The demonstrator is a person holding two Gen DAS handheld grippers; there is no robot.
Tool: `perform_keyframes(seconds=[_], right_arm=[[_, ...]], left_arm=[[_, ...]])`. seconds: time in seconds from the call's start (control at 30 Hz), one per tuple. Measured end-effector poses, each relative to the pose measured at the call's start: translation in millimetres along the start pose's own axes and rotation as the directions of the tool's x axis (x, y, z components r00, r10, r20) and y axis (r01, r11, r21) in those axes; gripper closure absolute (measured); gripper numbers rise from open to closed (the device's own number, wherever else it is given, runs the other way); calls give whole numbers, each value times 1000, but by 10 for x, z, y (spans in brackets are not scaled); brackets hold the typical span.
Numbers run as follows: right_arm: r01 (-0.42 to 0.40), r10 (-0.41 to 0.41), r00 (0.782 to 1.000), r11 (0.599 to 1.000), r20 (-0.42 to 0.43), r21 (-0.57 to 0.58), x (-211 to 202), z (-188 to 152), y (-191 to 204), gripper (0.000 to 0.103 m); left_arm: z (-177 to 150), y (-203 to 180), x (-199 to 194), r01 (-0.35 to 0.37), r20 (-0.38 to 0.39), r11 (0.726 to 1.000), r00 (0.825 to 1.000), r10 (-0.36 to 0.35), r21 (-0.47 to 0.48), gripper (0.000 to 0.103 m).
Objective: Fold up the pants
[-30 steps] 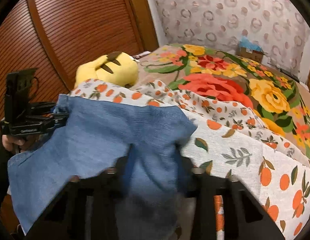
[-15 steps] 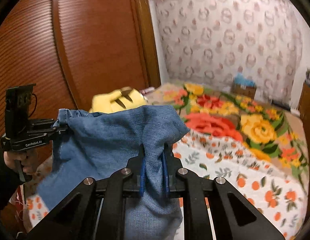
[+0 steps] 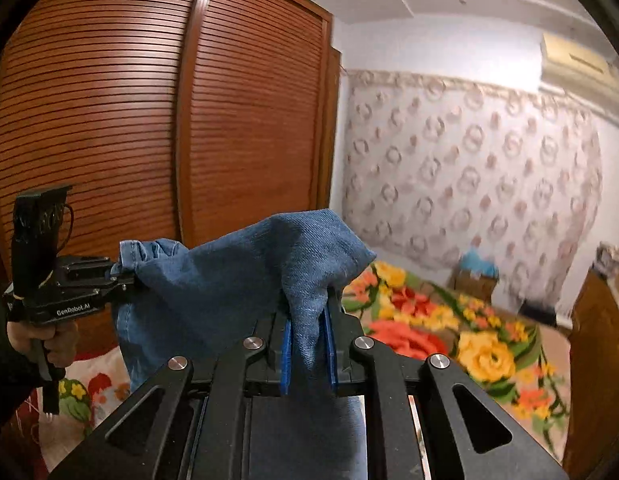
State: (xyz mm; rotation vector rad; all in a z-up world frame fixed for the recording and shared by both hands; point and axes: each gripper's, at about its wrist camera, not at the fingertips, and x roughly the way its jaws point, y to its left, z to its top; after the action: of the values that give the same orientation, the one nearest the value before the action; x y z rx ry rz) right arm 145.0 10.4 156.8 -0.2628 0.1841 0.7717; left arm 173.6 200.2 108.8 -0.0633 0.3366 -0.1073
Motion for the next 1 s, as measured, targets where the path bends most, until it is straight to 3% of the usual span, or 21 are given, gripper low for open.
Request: perform_keyframes(seconds=[0.23,0.43,0.6,0.77,0.87,1.0], right_arm=[[-73,73,997,997,17,-21,251,61,257,90],[-128,130,991,991,-38,41,679,-204,-21,90],[-114,135,979,983,-149,146,1437,-552,-494,90],[-55,132,944,966,-301,251,2371,-1135,-1076,90],[-13,116,921,964,-373,267,2814,-1374,-1381,90],[10,112,905,959,-411,284,3096,-1520,-1688,89]], left_arm=[[133,470,-334,-92,29,996,995,92,-2,92],[173,764,-43,-150,-30,988,988,152,38,92],[29,919,769,-154,-156,983,973,168,96,92],[-302,1080,2037,-116,-330,983,931,157,142,92],[-422,1146,2582,-97,-374,986,917,141,134,92],[-472,1143,2915,-76,-402,985,906,134,156,91]])
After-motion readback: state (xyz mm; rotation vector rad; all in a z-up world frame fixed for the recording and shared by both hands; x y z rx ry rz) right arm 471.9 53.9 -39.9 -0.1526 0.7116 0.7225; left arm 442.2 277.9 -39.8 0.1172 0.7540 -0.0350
